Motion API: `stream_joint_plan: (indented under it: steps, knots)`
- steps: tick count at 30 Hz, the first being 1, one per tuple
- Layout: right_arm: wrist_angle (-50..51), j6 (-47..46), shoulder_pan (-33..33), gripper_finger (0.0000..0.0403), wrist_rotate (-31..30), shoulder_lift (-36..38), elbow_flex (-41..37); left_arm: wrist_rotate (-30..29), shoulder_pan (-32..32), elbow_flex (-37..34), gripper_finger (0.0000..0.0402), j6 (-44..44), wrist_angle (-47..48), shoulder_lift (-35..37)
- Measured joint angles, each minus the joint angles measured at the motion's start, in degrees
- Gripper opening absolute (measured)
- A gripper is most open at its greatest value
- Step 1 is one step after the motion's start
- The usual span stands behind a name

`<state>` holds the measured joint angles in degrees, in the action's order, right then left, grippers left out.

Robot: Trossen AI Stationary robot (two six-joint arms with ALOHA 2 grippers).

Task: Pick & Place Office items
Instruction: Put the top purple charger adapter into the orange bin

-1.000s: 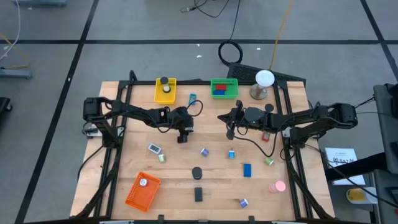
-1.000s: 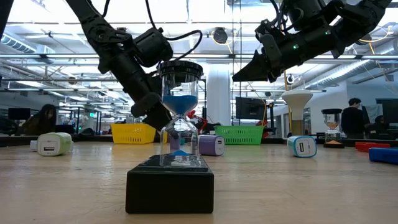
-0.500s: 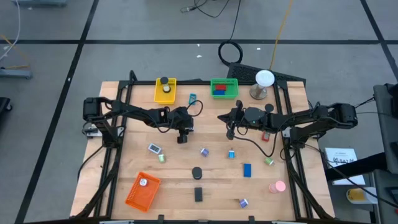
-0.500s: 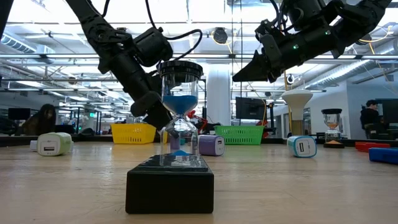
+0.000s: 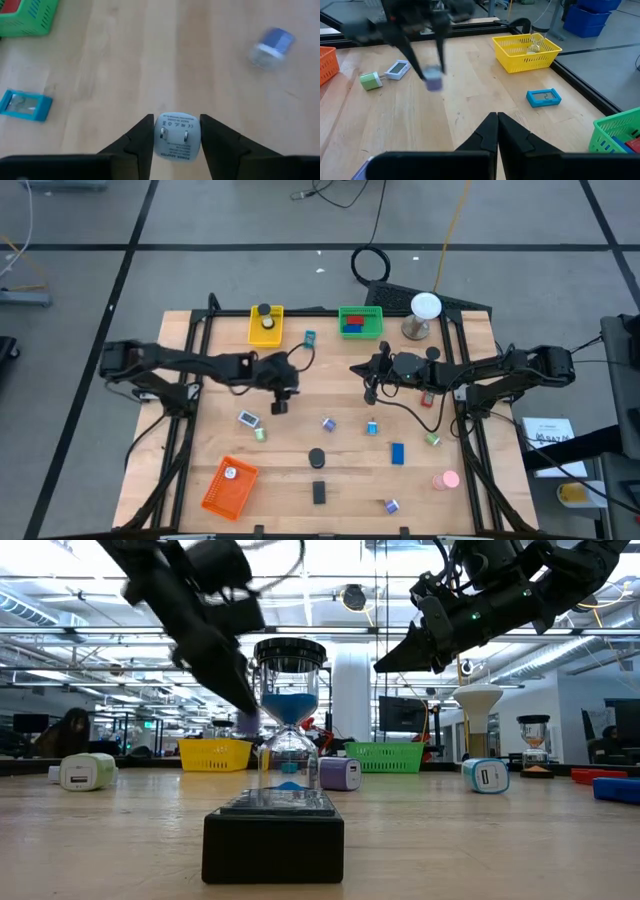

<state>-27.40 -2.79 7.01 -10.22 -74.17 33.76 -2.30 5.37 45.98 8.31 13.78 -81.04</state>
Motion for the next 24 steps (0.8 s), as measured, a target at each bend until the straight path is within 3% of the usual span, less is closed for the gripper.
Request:
stream_joint_plan:
  steps: [6,13,18,24]
  knots:
    - [0.2,0.0,0.0,0.0,0.0,0.0,0.0,-2.1,-10.6,0.0,0.0135,-7.0,12.5,11.1]
    - [0.2,0.0,0.0,0.0,0.0,0.0,0.0,-8.5,-27.8,0.0,0.0136,-23.0,23.3,20.6]
    - [0.2,0.0,0.0,0.0,0.0,0.0,0.0,-14.4,-41.4,0.0,0.0135,-33.6,24.8,21.5]
    - [0.2,-0.2,0.0,0.0,0.0,0.0,0.0,-20.0,-54.3,0.0,0.0135,-44.3,22.3,17.7]
